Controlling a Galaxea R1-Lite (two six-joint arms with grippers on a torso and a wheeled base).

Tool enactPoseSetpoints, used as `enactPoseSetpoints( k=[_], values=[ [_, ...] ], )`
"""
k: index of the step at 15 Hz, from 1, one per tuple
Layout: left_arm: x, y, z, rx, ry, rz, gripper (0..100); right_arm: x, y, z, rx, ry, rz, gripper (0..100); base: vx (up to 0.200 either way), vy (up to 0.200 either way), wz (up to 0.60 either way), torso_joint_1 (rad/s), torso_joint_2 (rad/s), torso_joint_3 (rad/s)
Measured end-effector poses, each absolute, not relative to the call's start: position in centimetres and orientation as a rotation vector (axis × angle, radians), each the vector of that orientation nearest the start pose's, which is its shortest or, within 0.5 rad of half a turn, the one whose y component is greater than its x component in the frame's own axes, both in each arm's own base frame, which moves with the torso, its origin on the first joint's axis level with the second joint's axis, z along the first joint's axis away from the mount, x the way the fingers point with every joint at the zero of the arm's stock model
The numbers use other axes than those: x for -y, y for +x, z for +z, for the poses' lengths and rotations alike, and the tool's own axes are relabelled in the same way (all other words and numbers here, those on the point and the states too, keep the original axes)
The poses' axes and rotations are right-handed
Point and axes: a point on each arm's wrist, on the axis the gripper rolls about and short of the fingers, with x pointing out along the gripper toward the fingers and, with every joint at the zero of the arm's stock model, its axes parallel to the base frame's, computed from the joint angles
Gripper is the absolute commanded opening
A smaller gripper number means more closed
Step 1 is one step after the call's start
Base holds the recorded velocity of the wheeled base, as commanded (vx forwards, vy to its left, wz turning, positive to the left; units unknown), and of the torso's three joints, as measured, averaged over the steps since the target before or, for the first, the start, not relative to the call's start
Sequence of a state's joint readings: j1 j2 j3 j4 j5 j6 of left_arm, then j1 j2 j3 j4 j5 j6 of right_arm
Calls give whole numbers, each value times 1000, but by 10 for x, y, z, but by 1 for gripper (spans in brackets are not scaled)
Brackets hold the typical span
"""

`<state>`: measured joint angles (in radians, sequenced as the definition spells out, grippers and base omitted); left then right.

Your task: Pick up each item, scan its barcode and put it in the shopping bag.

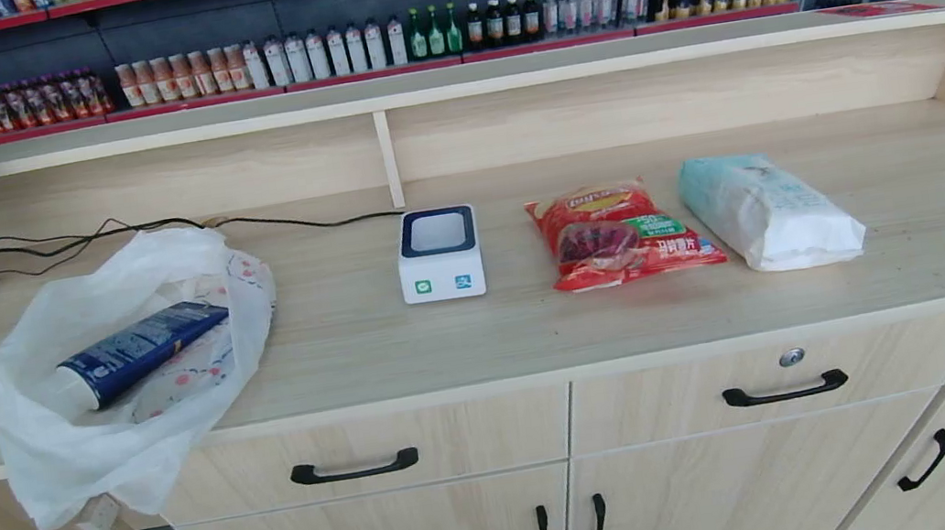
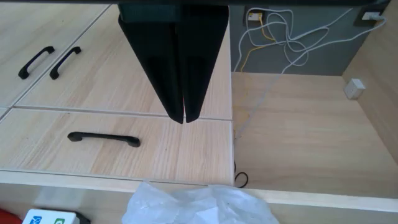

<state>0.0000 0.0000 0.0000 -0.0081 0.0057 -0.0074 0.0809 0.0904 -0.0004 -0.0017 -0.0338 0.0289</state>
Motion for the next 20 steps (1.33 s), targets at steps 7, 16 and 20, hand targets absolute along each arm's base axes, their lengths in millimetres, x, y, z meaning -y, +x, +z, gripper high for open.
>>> enactPoseSetpoints(
  k=[7,16,20],
  values=[
    [0,-23,76,9,-4,4,0,2,-16,78,-88,29,43,100,0,0,0,0,0,0],
    [0,-23,76,9,-4,5,0,5,-23,117,36,34,-79,100,0,0,0,0,0,0],
    [0,-23,76,9,-4,5,0,5,-34,165,64,2,-19,100,0,0,0,0,0,0]
  ],
)
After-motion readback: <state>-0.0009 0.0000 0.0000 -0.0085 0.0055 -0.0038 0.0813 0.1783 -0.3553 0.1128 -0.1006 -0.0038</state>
